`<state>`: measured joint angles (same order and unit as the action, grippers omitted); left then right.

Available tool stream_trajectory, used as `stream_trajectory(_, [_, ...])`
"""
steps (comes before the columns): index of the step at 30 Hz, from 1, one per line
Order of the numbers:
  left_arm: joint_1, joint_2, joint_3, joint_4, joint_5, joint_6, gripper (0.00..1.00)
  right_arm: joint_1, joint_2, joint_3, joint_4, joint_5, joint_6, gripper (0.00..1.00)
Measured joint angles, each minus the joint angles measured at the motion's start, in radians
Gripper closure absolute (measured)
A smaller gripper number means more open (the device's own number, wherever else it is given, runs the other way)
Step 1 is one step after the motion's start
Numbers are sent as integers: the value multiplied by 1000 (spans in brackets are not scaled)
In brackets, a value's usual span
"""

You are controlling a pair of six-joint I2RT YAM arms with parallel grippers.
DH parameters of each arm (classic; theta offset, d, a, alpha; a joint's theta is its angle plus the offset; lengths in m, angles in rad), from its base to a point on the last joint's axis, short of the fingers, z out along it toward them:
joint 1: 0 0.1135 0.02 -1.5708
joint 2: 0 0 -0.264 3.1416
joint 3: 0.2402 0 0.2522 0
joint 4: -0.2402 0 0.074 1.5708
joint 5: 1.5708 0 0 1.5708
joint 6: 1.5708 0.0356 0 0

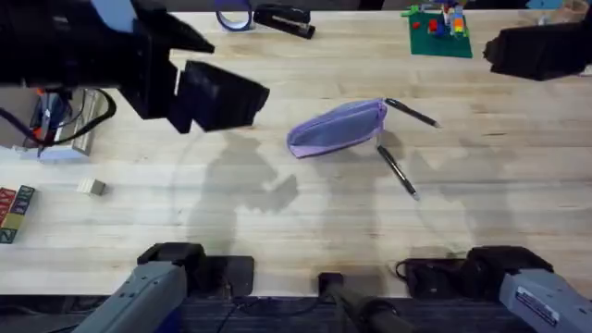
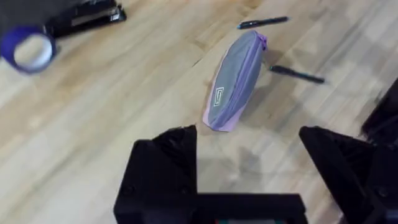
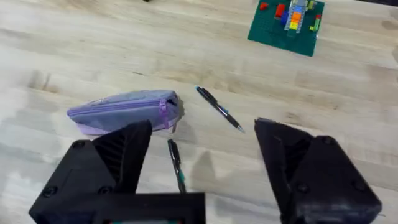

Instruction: Unzip the bag, pick up the pens from the table one at a time and place them inside, then zip the bag closed.

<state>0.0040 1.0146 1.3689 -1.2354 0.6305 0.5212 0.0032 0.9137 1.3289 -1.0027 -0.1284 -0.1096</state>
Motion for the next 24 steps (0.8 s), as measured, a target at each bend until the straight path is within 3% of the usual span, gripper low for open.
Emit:
stream_trajectory(4, [0,10,0,0,16,138,6,0,0,0,-1,0,0,6])
stream_trajectory(8, [0,26,0,2,25,208,7,0,0,0,-1,0,0,6])
stream_trajectory(24, [0,35,1,12,28,261,7,0,0,0,-9,0,0,5])
